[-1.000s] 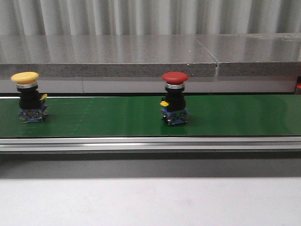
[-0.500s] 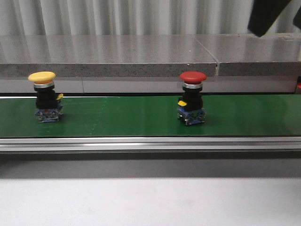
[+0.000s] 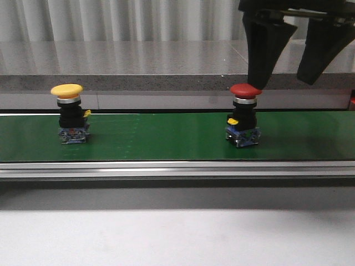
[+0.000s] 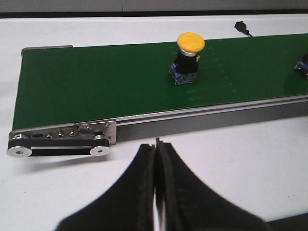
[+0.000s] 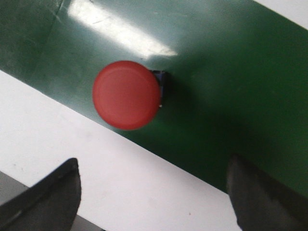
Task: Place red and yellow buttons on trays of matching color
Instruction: 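Lower the right gripper onto the red button on the belt and grasp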
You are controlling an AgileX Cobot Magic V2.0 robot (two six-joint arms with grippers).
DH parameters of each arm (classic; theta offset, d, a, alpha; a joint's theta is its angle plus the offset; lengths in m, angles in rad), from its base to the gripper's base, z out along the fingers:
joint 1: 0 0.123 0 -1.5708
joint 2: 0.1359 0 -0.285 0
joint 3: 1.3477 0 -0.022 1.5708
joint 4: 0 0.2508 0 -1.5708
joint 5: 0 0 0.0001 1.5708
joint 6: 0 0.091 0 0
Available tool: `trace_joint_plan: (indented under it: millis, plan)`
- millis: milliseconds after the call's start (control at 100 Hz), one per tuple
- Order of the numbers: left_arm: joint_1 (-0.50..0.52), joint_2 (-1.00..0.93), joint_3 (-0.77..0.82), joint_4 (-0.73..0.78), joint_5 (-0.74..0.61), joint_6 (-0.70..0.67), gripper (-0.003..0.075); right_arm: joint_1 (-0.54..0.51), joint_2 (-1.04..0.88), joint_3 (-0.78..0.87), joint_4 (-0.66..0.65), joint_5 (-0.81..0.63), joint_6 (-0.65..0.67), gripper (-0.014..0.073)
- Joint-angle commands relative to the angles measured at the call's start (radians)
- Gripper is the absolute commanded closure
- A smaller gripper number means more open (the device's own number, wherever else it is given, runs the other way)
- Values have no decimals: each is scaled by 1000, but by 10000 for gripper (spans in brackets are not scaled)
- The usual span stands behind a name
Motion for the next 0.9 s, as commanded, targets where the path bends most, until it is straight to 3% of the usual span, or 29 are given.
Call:
trace_joint_plan:
  millis: [0, 260, 330, 500, 570, 750, 890]
  plan:
    - [-7, 11, -25, -8, -68, 0, 740, 0, -11, -32, 26, -14, -32, -20]
    - [-7, 11, -25, -8, -68, 0, 740, -2, 45, -32, 0, -150, -46, 3]
    - [-7, 11, -25, -8, -68, 0, 740, -2, 49, -32, -15, -162, -46, 74]
    - [-7, 11, -25, -8, -68, 0, 740, -9, 50, -32, -29, -160, -46, 342]
    - [-7, 11, -25, -8, -68, 0, 740, -9, 49, -32, -29, -160, -46, 402]
    - [-7, 11, -25, -8, -68, 0, 740, -33, 17, -32, -31, -158, -39, 422]
    - [-7, 11, -25, -8, -68, 0, 740, -127, -32, -32, -32, -158, -26, 422]
